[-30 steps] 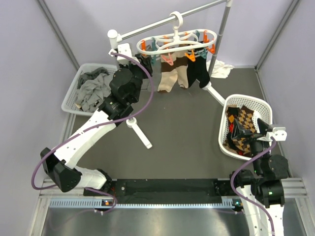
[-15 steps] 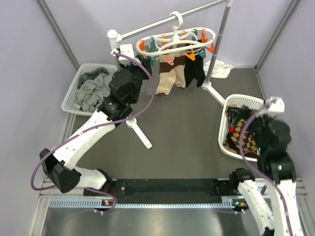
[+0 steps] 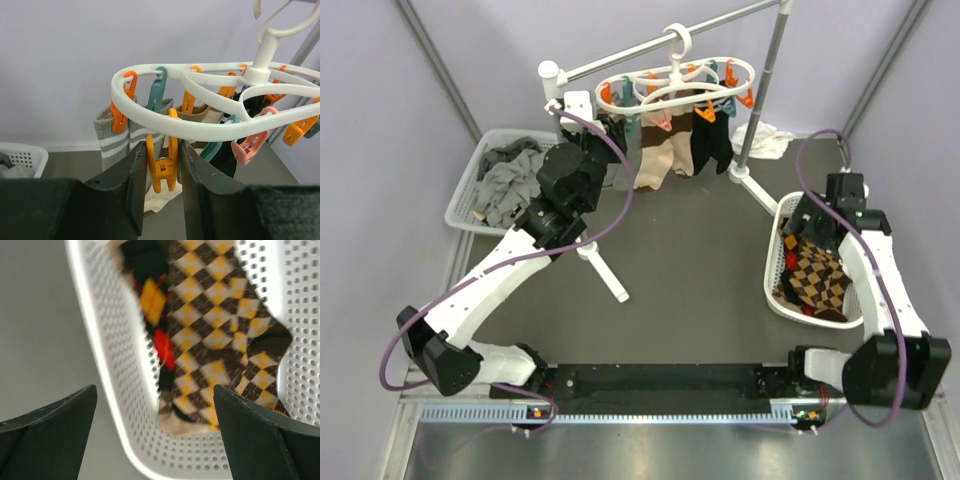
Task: Clip the socks to the hanger
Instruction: Pick up the sock from the bin.
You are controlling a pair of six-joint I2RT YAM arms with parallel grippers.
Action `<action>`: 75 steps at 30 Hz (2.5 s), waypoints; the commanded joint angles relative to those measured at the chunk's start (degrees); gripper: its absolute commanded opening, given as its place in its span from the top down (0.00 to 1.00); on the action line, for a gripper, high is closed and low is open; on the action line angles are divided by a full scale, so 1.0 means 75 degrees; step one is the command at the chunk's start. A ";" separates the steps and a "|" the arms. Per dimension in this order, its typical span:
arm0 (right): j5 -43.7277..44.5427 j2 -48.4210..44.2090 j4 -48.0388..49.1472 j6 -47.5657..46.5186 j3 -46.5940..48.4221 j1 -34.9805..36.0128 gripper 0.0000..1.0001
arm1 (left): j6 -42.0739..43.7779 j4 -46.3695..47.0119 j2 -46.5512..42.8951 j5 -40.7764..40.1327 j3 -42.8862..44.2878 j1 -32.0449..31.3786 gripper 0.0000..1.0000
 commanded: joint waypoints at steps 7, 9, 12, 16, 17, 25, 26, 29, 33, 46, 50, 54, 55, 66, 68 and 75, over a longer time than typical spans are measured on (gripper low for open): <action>-0.0403 0.2777 0.2114 0.0701 0.1221 -0.1751 0.27 | 0.0333 0.0161 -0.0508 0.0005 -0.0139 -0.0018 0.91; -0.0380 0.3340 0.2301 0.0677 0.1444 -0.1822 0.32 | 0.0333 0.0161 -0.0507 0.0017 -0.0104 -0.0006 0.91; -0.0332 0.3915 0.2466 0.0607 0.1703 -0.1951 0.35 | 0.0275 0.0149 -0.0484 0.0099 -0.0092 -0.0018 0.91; -0.0356 0.4513 0.2642 0.0455 0.1855 -0.2138 0.39 | 0.0193 0.0078 -0.0437 0.0181 -0.0069 -0.0029 0.91; -0.0368 0.4595 0.2723 0.0443 0.1832 -0.2220 0.41 | 0.0181 0.0078 -0.0414 0.0204 -0.0069 -0.0018 0.91; -0.1012 0.5391 0.3263 0.0197 0.1527 -0.2326 0.55 | 0.0122 -0.0039 -0.0273 0.0287 0.0001 -0.0018 0.92; -0.1012 0.5439 0.3286 0.0197 0.1504 -0.2326 0.57 | 0.0110 -0.0062 -0.0227 0.0287 0.0013 -0.0018 0.92; -0.1000 0.5498 0.3286 0.0138 0.1457 -0.2326 0.67 | 0.0064 -0.0179 -0.0156 0.0357 0.0095 -0.0018 0.93; -0.0884 0.5112 0.3205 0.0033 0.1305 -0.2338 0.90 | 0.0040 -0.0191 -0.0179 0.0380 0.0119 -0.0029 0.93; -0.0871 0.2291 0.2900 0.0033 0.0262 -0.2256 0.97 | 0.0052 -0.0226 -0.0215 0.0298 0.0119 -0.0018 0.93; -0.0860 0.1434 0.2865 -0.0190 0.0016 -0.1940 0.99 | 0.0028 -0.0249 -0.0203 0.0310 0.0107 -0.0018 0.93; -0.0882 0.0881 0.2901 -0.0424 -0.0324 -0.1694 0.99 | -0.0030 -0.0285 -0.0238 0.0357 0.0107 -0.0030 0.93; -0.0976 0.0846 0.2877 -0.0506 -0.0313 -0.1612 1.00 | -0.0030 -0.0296 -0.0238 0.0369 0.0095 -0.0018 0.93; -0.2088 -0.1309 0.3532 -0.1408 0.0155 0.0942 1.00 | -0.0229 -0.0343 -0.0273 0.0720 0.0130 -0.0029 0.94; -0.2242 -0.1427 0.3649 -0.1467 0.0412 0.1351 1.00 | -0.0264 -0.0355 -0.0273 0.0790 0.0142 -0.0018 0.94; -0.3353 -0.1674 0.4364 -0.1562 0.0894 0.2324 1.00 | -0.0382 -0.0344 -0.0308 0.1059 0.0166 -0.0018 0.94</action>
